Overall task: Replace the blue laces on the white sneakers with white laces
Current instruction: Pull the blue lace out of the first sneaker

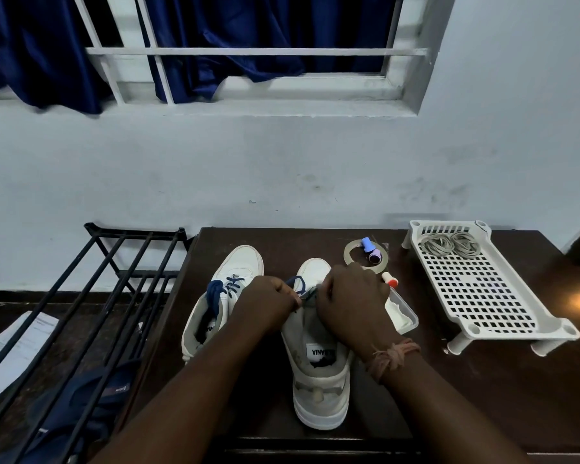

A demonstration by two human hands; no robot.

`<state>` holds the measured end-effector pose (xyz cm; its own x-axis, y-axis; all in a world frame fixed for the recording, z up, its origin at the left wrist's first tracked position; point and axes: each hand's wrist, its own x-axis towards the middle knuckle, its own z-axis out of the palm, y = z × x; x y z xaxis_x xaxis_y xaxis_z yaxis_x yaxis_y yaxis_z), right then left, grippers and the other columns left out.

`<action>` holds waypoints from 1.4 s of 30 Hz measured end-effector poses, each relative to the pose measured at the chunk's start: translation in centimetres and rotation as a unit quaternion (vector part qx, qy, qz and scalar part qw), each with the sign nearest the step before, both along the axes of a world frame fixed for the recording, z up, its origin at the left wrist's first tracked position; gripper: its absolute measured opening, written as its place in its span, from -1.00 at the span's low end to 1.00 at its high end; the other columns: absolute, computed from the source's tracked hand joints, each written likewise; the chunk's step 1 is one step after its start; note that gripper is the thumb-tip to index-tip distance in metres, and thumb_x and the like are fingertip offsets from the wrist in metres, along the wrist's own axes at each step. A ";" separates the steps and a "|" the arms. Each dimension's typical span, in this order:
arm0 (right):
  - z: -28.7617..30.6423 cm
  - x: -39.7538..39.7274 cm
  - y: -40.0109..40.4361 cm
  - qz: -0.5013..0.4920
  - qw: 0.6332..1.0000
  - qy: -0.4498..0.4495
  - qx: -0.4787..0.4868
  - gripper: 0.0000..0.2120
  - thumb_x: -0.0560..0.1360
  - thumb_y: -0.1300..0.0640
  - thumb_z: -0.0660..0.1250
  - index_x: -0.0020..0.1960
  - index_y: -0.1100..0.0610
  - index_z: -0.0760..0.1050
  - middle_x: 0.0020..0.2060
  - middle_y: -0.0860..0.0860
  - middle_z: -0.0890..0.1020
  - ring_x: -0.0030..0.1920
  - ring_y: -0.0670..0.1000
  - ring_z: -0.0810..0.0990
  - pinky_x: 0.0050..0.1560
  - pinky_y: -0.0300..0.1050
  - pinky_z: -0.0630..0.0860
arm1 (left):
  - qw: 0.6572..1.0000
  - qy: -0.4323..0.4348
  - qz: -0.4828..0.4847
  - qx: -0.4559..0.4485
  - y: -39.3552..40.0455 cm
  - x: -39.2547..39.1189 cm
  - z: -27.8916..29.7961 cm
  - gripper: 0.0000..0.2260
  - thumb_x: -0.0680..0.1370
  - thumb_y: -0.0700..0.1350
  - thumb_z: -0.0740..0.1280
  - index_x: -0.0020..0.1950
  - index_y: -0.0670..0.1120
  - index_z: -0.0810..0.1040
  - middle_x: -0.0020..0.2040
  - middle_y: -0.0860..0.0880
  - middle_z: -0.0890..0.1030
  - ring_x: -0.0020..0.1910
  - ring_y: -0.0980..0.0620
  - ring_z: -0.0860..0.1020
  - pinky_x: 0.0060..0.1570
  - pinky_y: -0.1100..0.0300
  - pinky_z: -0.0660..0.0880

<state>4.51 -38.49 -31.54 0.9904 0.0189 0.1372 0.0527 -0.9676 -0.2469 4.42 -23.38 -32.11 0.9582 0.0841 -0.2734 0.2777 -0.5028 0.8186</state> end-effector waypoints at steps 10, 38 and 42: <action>-0.2 2.0 -2.5 -0.131 0.878 0.030 0.460 -0.73 0.44 -0.01 0.23 -0.19 0.19 0.54 -0.33 0.04 0.67 -0.27 0.04 0.63 -0.09 0.10 0.62 | 1.000 0.001 0.000 -0.011 -0.5 0.0 -0.1 -0.82 0.36 -0.09 0.43 -0.06 0.01 0.70 -0.20 0.04 0.70 -0.10 0.00 0.66 0.09 0.03 0.59; -0.4 3.3 -3.6 -0.138 0.836 0.078 0.526 -0.82 0.45 0.04 0.23 -0.12 0.14 0.52 -0.24 0.12 0.60 -0.18 0.17 0.59 0.00 0.11 0.56 | 0.986 -0.072 0.007 0.153 -2.0 -0.7 -1.8 -0.87 0.44 -0.08 0.37 -0.17 -0.05 0.71 -0.31 -0.03 0.65 -0.15 -0.05 0.64 -0.22 0.16 0.45; -1.4 2.6 -3.4 -0.040 0.961 0.185 0.201 -0.82 0.47 0.17 0.27 -0.05 0.26 0.56 -0.23 0.15 0.59 -0.23 0.13 0.58 -0.24 -0.13 0.40 | 0.980 -0.084 0.014 0.178 -2.2 -0.8 -1.9 -0.85 0.44 -0.07 0.37 -0.10 -0.06 0.71 -0.22 -0.05 0.68 -0.10 -0.08 0.63 -0.11 0.12 0.53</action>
<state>7.16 -41.86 -32.96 0.9688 -0.0401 -0.2446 -0.1811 -0.7879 -0.5885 3.60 -25.62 -34.04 0.9833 0.1715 -0.0609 0.1713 -0.7588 0.6284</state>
